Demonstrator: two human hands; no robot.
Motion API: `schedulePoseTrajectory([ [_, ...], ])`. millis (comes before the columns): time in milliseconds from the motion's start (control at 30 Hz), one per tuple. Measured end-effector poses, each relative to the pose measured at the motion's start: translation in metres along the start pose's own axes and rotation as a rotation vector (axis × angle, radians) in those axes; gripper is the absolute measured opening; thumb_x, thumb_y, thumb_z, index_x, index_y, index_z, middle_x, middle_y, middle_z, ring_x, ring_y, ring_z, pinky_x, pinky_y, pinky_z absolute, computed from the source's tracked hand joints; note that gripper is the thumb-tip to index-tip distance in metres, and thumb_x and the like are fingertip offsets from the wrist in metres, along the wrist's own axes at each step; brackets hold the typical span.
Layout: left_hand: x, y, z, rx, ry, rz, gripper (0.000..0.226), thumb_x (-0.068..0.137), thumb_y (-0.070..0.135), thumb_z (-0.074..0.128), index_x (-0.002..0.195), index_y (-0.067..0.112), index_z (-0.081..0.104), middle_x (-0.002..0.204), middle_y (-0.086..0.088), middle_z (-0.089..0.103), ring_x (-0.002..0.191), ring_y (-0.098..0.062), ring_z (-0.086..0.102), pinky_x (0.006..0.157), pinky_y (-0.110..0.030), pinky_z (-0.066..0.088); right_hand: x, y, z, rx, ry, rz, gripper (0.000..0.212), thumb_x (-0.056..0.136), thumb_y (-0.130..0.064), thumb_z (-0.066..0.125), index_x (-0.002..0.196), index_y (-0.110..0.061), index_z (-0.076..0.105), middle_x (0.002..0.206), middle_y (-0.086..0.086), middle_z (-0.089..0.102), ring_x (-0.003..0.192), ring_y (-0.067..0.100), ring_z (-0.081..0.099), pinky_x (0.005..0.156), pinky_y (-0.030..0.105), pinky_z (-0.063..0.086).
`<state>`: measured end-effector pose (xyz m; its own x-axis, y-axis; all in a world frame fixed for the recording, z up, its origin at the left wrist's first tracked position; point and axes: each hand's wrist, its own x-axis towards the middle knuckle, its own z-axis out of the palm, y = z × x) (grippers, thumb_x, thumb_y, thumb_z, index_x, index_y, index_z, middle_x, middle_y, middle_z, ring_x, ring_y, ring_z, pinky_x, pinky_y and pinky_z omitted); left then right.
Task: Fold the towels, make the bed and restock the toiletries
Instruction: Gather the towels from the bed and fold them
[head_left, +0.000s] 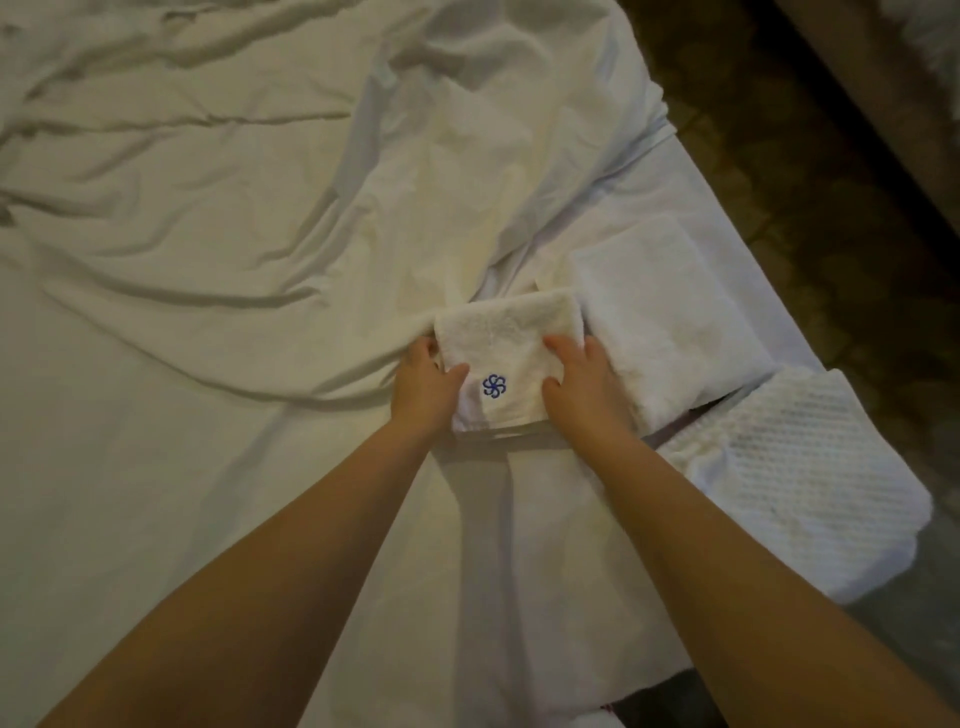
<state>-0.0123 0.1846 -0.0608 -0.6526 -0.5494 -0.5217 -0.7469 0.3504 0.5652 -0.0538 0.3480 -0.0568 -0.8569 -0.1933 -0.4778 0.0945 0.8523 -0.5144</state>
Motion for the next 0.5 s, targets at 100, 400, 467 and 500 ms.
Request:
schedulePoseTrajectory([
  [100,-0.025,0.015,-0.037,0.204,0.104,0.18,0.047,0.09,0.026,0.06,0.132,0.011,0.045,0.129,-0.014,0.053,0.116,-0.031,0.051,0.093,-0.037,0.04,-0.024,-0.028,-0.017,-0.066,-0.009,0.044,0.061,0.092,-0.021,0.047,0.146,-0.036,0.024,0.159,0.0,0.002,0.139,0.029,0.024,0.107,0.045,0.034],
  [400,-0.163,-0.014,-0.188,0.156,0.279,0.495,0.036,0.095,0.026,0.052,0.129,0.015,0.052,0.128,-0.008,0.056,0.119,-0.026,0.048,0.097,-0.038,0.038,-0.184,-0.128,-0.058,0.292,0.145,-0.178,0.034,0.095,-0.017,0.046,0.13,-0.021,0.048,0.117,0.001,0.058,0.098,0.015,0.055,0.078,0.025,0.044],
  [467,-0.205,-0.05,-0.219,0.037,0.29,0.513,0.032,0.094,0.023,0.052,0.125,0.014,0.055,0.122,-0.007,0.059,0.113,-0.022,0.052,0.088,-0.029,0.038,-0.24,-0.143,-0.05,0.335,0.205,-0.21,0.03,0.097,-0.02,0.046,0.126,-0.023,0.05,0.107,-0.002,0.057,0.09,0.01,0.053,0.065,0.017,0.04],
  [500,-0.228,-0.07,-0.232,0.005,0.281,0.513,0.03,0.094,0.022,0.052,0.124,0.014,0.056,0.119,-0.006,0.06,0.11,-0.02,0.054,0.084,-0.025,0.036,-0.271,-0.149,-0.042,0.361,0.238,-0.217,0.028,0.097,-0.021,0.046,0.125,-0.024,0.051,0.105,-0.004,0.057,0.087,0.008,0.053,0.063,0.014,0.039],
])
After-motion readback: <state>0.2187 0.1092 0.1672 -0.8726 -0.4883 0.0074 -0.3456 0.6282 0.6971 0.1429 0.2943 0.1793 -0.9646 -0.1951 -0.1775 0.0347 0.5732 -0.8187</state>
